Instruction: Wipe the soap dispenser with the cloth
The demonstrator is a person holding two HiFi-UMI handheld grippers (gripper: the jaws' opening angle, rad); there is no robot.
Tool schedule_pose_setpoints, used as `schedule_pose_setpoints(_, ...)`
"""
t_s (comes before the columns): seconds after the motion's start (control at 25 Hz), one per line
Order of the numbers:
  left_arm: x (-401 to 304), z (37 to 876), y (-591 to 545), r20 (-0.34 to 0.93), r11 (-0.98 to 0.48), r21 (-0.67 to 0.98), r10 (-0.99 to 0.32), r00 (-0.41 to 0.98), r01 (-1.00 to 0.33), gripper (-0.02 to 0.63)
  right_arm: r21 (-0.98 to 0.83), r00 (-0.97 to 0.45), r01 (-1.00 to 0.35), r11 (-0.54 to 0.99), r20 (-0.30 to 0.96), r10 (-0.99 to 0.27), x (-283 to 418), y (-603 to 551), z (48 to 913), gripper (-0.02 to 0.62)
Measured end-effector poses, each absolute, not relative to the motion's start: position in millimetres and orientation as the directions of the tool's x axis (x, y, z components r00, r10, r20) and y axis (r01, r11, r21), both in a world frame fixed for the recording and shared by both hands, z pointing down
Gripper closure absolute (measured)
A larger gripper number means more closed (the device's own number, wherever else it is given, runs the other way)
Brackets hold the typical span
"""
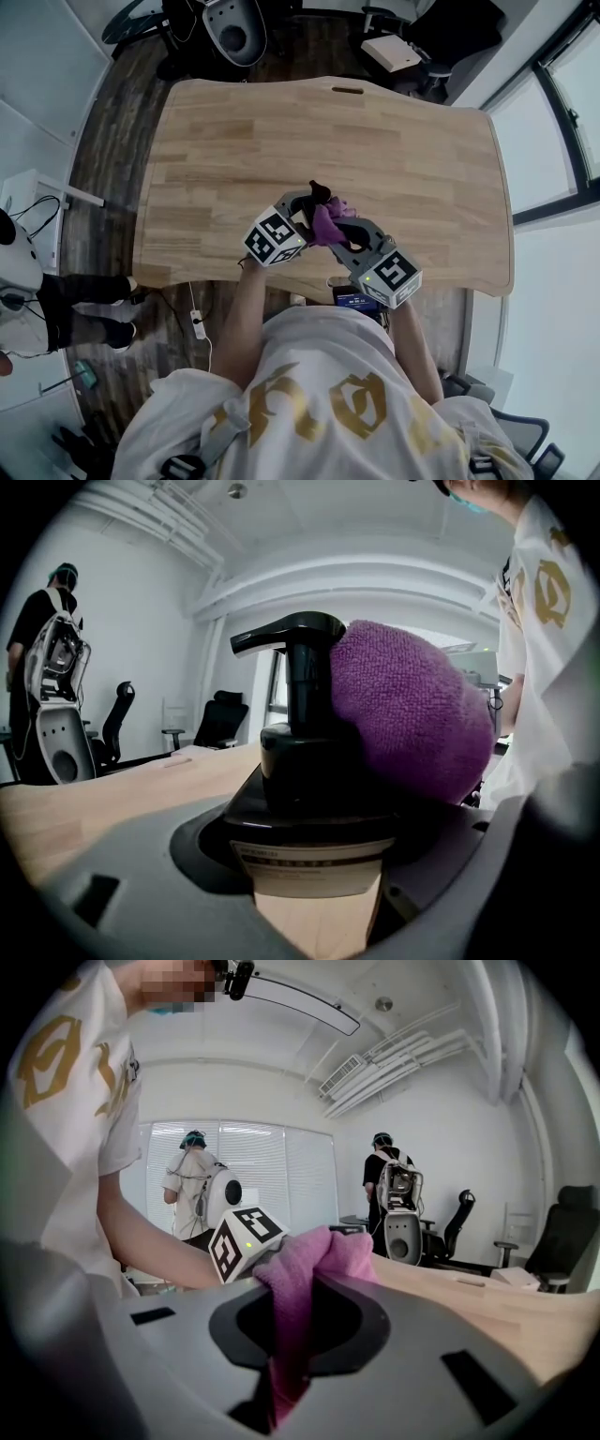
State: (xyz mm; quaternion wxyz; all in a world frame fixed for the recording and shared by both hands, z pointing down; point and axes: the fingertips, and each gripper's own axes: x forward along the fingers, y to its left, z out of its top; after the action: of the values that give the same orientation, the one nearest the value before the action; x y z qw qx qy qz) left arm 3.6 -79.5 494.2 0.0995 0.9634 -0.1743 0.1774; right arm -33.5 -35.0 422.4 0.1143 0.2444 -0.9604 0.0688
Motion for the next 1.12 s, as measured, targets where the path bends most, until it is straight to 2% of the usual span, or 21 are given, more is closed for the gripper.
schedule_pose_setpoints(0.24, 4.9, 482.9, -81.9, 0.331, -0.921, 0.162, -0.288, 0.899, -0.355, 0.247, -0.087, -0.839, -0.528, 0.845, 0.209, -0.503, -19.0, -47.3, 411.7, 0.561)
schedule_pose_setpoints(0.4, 8.4, 484.6, -76.9, 0.337, -0.928, 0.162, -0.267, 0.903, -0.335, 0.247, -0.137, -0.795, -0.603, 0.786, 0.195, -0.575, 2.1, -61.7, 412.8, 0.561)
schedule_pose_setpoints(0.68, 26.9, 479.6, -63.9, 0.347, -0.958, 0.156, -0.173, 0.922, -0.239, 0.247, -0.16, -0.749, -0.662, 0.732, 0.175, -0.64, 19.8, -78.2, 408.1, 0.561)
schedule_pose_setpoints(1.12, 53.1, 471.7, -44.0, 0.345, -0.977, 0.187, -0.027, 0.938, -0.097, 0.247, -0.166, -0.746, -0.665, 0.728, 0.142, -0.65, 29.8, -96.8, 396.2, 0.561)
